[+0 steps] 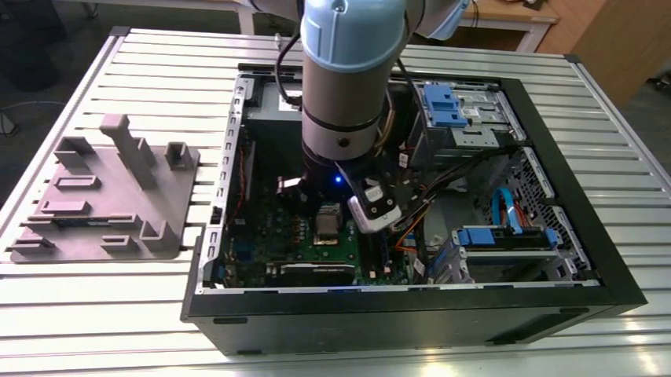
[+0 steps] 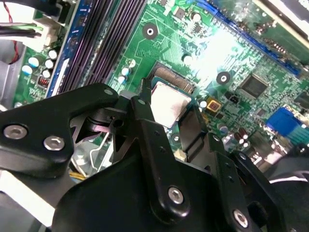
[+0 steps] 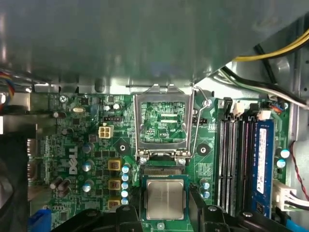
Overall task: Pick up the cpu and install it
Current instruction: 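Place the cpu into insertion slot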
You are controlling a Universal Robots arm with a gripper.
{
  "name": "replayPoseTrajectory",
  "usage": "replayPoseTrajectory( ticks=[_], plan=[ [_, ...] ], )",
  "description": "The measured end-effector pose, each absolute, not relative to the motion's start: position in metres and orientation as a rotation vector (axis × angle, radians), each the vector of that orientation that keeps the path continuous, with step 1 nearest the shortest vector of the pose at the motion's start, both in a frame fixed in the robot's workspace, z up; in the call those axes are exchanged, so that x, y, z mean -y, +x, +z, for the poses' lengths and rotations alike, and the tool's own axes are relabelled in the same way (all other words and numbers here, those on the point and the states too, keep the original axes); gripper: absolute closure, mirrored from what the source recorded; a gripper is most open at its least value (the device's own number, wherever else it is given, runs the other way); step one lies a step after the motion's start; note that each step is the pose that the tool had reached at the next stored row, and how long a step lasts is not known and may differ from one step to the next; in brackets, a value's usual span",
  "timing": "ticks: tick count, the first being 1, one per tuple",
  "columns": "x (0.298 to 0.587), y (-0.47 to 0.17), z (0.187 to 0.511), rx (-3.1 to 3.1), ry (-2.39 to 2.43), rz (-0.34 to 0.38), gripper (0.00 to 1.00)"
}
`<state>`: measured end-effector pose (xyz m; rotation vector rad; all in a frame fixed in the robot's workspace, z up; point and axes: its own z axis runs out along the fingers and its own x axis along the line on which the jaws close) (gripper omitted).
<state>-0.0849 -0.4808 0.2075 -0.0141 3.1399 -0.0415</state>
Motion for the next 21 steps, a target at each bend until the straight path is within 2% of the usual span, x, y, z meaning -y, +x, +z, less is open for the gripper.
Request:
replayPoseTrajectory(
  ticks=[21],
  plan=[
    [0.484, -0.087, 0.190, -3.141, -0.021, -0.041, 0.53]
  ],
)
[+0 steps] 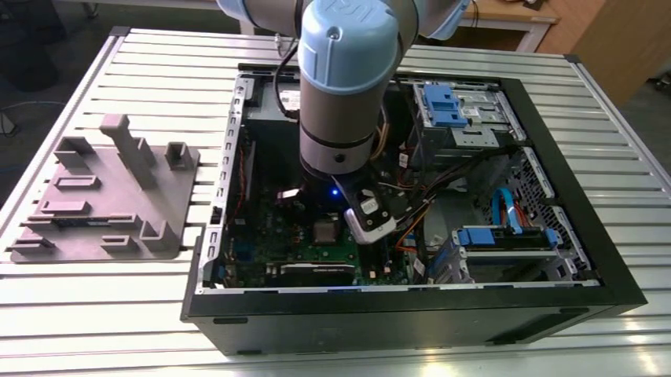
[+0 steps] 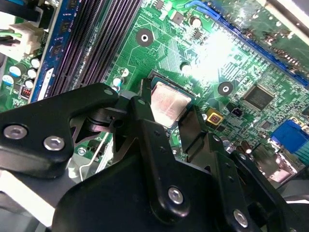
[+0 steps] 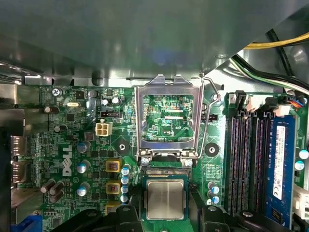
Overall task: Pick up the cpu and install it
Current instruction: 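Place the cpu into insertion slot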
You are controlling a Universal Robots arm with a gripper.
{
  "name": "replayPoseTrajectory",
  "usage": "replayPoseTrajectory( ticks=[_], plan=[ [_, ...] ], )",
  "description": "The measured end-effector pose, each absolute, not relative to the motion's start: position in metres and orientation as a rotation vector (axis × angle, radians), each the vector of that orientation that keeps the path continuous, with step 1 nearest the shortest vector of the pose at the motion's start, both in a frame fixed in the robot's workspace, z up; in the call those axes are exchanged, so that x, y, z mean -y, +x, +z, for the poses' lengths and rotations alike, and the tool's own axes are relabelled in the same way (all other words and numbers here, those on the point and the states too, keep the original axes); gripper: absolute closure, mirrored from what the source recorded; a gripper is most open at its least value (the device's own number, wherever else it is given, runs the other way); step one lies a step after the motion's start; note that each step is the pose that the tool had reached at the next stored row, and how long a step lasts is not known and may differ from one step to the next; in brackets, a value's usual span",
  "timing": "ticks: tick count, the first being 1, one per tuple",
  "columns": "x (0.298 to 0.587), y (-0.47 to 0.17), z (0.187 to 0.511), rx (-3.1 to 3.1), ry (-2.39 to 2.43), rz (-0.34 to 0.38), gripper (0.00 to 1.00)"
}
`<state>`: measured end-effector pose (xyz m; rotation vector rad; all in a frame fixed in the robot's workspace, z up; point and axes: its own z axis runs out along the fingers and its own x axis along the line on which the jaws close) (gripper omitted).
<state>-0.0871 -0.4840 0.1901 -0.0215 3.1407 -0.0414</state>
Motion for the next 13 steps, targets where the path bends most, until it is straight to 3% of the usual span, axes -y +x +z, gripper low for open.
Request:
replayPoseTrajectory(
  ticks=[13],
  plan=[
    [0.4840, -0.0871, 0.1951, -3.142, -0.021, -0.040, 0.53]
  ],
)
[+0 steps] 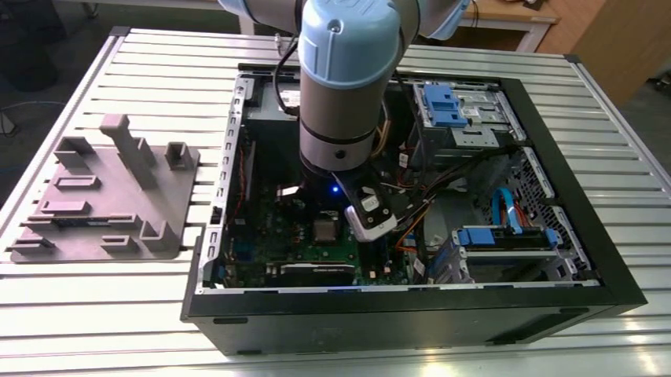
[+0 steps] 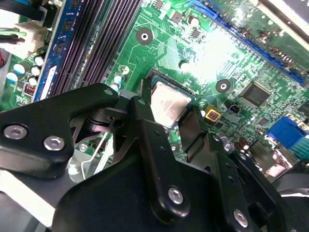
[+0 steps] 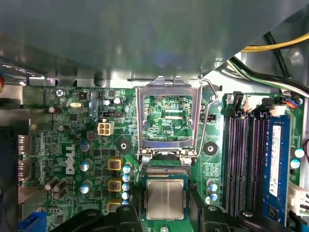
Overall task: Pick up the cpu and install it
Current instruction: 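Place the cpu into insertion slot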
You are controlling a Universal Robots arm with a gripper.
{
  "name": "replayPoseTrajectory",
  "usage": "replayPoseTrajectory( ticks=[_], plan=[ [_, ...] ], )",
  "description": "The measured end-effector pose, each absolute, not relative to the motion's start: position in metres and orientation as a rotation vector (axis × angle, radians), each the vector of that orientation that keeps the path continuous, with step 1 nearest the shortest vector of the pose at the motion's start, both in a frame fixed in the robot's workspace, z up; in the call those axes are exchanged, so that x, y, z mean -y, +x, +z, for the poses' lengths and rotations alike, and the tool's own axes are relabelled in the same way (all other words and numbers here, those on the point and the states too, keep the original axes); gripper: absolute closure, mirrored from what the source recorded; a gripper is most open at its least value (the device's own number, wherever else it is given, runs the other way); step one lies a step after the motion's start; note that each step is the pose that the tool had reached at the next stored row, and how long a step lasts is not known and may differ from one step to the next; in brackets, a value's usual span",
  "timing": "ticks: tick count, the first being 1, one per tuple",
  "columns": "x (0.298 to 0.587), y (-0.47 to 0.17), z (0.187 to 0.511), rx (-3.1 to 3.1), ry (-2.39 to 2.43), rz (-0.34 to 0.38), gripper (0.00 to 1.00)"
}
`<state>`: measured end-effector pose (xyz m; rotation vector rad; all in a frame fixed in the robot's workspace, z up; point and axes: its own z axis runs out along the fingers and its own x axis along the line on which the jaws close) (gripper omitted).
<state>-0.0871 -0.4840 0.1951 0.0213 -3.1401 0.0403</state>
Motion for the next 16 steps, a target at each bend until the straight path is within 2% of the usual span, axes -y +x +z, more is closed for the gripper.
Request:
replayPoseTrajectory(
  ticks=[16],
  plan=[
    [0.4829, -0.0871, 0.1896, 3.140, 0.016, 0.040, 0.53]
  ],
)
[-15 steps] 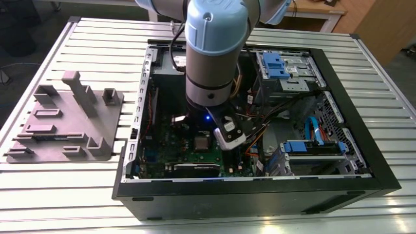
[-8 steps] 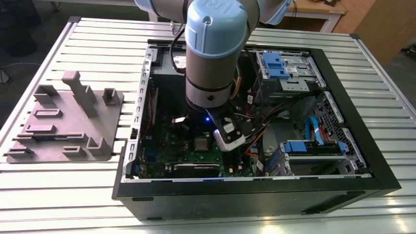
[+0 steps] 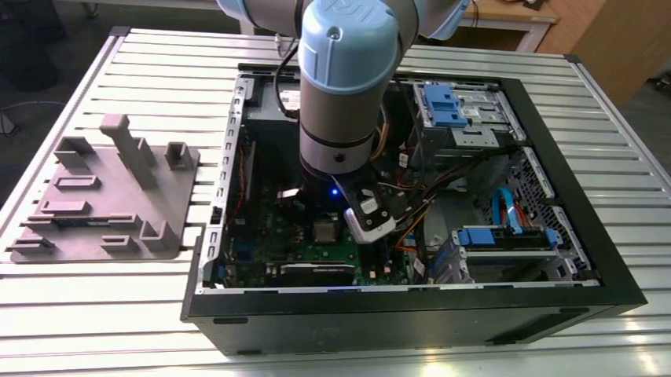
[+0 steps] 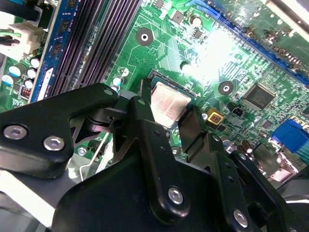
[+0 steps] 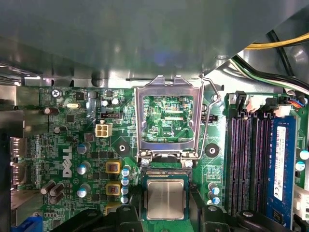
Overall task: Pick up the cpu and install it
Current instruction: 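Place the cpu into insertion slot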
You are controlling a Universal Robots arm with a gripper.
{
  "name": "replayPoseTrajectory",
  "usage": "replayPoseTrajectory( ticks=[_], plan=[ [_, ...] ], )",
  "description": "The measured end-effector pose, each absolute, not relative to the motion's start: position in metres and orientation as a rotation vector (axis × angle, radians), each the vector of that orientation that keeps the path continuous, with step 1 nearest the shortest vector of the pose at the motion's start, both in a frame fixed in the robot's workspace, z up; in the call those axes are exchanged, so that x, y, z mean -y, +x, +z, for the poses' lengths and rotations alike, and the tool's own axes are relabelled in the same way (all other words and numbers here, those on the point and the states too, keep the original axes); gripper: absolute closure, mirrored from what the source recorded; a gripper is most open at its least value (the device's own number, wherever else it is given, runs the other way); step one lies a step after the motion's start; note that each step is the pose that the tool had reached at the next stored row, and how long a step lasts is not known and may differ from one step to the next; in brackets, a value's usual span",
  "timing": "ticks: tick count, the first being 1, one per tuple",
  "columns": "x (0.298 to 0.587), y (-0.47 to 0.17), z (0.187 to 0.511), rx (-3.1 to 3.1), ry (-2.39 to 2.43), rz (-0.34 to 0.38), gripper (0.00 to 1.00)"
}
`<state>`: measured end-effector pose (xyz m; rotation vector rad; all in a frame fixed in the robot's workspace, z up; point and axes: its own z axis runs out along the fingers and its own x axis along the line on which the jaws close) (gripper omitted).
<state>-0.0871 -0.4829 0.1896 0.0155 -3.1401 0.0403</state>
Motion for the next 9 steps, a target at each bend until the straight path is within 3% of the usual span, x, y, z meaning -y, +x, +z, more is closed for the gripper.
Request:
replayPoseTrajectory(
  ticks=[9],
  plan=[
    [0.4822, -0.0871, 0.1892, 3.140, 0.007, 0.041, 0.53]
  ],
)
